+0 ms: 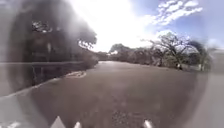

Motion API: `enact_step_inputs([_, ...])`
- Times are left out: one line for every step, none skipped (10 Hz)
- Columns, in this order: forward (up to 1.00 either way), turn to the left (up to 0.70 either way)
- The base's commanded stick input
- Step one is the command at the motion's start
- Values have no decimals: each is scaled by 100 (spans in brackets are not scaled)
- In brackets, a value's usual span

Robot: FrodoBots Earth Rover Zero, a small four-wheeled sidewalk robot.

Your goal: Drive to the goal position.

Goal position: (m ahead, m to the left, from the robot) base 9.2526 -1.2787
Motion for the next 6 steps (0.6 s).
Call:
enact_step_inputs([50, 0])
enact_step_inputs([50, 0])
enact_step_inputs([50, 0])
enact_step_inputs([50, 0])
enact_step_inputs([50, 0])
enact_step_inputs([50, 0])
